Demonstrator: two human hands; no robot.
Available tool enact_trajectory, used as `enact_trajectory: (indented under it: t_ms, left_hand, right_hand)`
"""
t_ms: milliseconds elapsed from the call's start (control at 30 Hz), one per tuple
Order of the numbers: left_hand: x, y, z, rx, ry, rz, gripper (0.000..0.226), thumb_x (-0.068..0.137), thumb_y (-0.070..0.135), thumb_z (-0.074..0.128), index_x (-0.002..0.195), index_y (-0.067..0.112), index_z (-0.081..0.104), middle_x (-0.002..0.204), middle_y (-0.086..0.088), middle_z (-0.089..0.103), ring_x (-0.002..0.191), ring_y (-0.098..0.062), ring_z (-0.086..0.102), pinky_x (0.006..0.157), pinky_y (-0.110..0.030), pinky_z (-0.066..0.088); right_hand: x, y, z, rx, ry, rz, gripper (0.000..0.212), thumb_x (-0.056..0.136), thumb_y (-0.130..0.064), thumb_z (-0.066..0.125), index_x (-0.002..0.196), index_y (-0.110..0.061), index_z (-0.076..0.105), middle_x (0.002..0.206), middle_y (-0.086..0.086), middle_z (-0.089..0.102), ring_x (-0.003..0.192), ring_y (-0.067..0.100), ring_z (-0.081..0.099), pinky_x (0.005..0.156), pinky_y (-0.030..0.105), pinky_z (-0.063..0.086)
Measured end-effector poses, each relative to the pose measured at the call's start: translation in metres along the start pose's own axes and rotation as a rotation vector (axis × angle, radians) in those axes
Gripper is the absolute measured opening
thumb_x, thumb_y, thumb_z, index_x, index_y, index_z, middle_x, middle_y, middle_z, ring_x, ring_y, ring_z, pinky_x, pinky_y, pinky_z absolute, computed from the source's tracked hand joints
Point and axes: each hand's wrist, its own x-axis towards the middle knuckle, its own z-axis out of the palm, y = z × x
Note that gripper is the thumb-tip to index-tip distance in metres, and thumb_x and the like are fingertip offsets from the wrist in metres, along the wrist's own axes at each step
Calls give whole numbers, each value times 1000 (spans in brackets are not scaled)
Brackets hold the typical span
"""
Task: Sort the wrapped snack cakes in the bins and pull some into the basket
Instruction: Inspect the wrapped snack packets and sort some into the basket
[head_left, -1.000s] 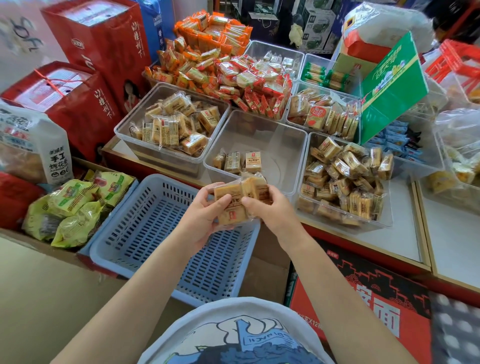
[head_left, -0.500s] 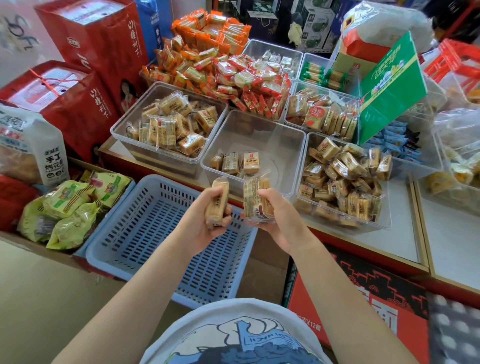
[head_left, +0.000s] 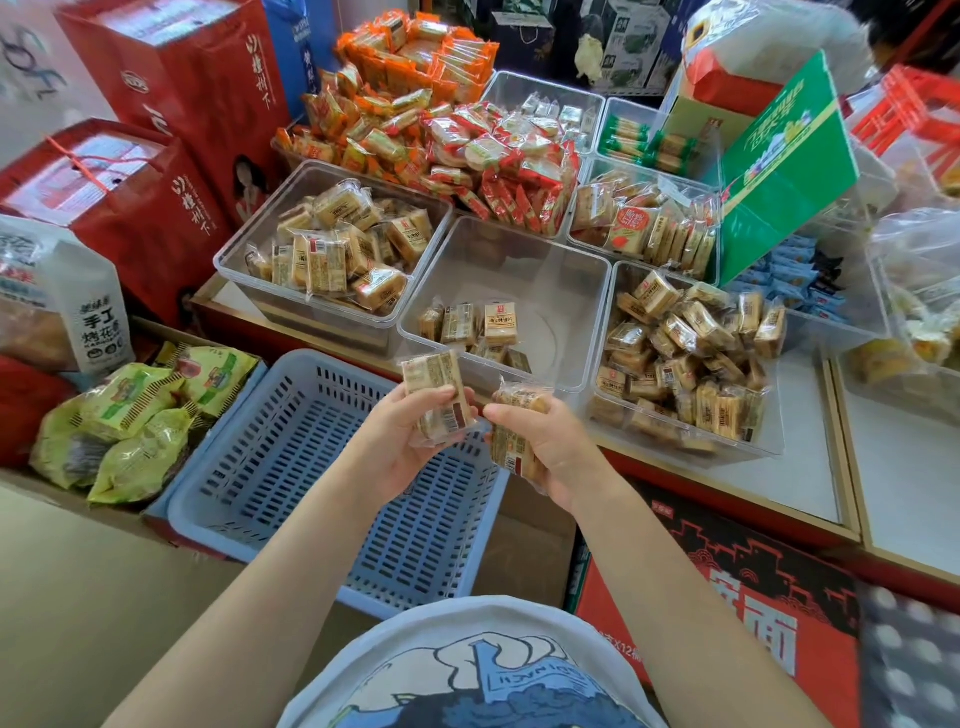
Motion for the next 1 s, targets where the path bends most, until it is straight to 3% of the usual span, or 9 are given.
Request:
enact_trajectory:
  t_ms: [200, 300, 433, 533, 667, 867, 1000]
  left_hand:
    - [6, -4, 4, -139, 109, 67, 48, 83, 14, 72, 128, 11, 57, 115, -16, 72, 105, -32, 71, 90, -40, 60]
    - [7, -9, 5, -138, 115, 61, 50, 85, 13, 73, 131, 8, 56, 124, -21, 70, 109, -35, 70, 90, -42, 60]
    - [9, -12, 5, -73, 97, 78, 49, 89, 13, 72, 135, 6, 55, 125, -21, 70, 110, -35, 70, 94, -45, 57]
    - [12, -14, 3, 27, 175, 93, 42, 94, 11, 69, 133, 10, 55, 123, -15, 71, 110, -32, 72, 95, -43, 58]
    - [19, -18, -5, 216, 272, 59, 47, 94, 12, 70, 137, 17, 53, 127, -9, 68, 113, -27, 69, 88, -40, 60]
    - [20, -22, -8, 424, 46, -75, 62, 82, 55, 72, 130, 18, 60, 116, -7, 75, 106, -23, 73, 83, -34, 59]
    - [20, -25, -7, 529, -64, -128, 56, 82, 65, 63, 121, 25, 66, 109, 1, 77, 101, -17, 73, 89, -37, 58]
  right_hand:
    - [1, 3, 5, 127, -26, 4, 40, 91, -2, 71, 127, 4, 58, 102, 17, 75, 88, 25, 74, 74, 38, 59]
    - [0, 3, 9, 190, -21, -28, 37, 91, 4, 68, 127, 8, 58, 97, 15, 75, 85, 24, 74, 78, 38, 61]
    - [2, 5, 6, 180, 23, -27, 25, 91, 1, 70, 116, 1, 65, 101, 17, 75, 91, 29, 72, 86, 45, 59]
    - [3, 8, 2, 162, 24, -24, 21, 90, -1, 72, 110, -2, 68, 105, 15, 77, 98, 31, 74, 91, 46, 59]
    - [4, 12, 1, 113, 22, -2, 26, 91, -3, 71, 116, -5, 66, 105, 15, 76, 93, 25, 75, 82, 43, 62]
    - [11, 9, -2, 10, -20, -2, 28, 95, -23, 71, 115, -4, 70, 110, 19, 75, 102, 33, 73, 92, 50, 59]
    - [22, 9, -8, -54, 29, -28, 43, 95, -41, 67, 110, -1, 70, 106, 19, 76, 101, 33, 74, 94, 54, 58]
